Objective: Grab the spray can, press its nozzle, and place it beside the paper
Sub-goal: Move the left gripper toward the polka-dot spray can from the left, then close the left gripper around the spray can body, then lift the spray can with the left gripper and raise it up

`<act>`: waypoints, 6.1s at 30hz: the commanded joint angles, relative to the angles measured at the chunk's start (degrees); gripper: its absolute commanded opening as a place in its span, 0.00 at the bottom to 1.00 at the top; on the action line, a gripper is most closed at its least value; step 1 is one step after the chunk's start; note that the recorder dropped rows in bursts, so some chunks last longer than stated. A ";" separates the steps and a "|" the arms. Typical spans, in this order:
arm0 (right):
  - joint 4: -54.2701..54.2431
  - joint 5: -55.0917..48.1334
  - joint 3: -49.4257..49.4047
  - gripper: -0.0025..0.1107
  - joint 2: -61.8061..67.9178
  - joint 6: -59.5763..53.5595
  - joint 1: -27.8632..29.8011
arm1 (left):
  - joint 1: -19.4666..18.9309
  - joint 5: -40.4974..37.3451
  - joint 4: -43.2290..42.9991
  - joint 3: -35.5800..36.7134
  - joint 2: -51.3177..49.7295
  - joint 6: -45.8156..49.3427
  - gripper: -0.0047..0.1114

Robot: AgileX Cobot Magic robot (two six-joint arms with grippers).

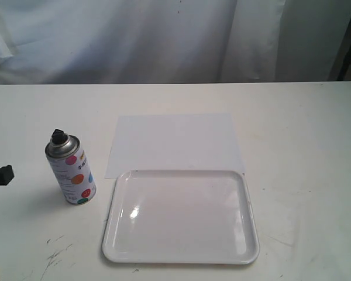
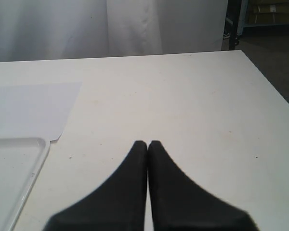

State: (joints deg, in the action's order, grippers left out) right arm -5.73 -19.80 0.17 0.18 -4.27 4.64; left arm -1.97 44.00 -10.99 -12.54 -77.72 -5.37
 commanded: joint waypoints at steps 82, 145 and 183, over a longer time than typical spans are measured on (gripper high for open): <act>0.26 -0.02 -0.17 0.02 -0.18 -0.13 0.05 | 0.29 -6.62 -49.94 -3.82 1.78 -23.97 0.94; 0.26 -0.02 -0.17 0.02 -0.18 -0.13 0.05 | 0.29 25.18 -33.38 -17.75 -39.19 -8.13 0.94; 0.26 -0.02 -0.17 0.02 -0.18 -0.13 0.05 | 0.29 25.96 -33.43 -17.75 -41.41 -6.09 0.29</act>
State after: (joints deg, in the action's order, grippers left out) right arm -5.73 -19.91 0.17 0.18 -4.27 4.64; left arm -1.97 67.62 -44.41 -30.13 -121.01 -11.42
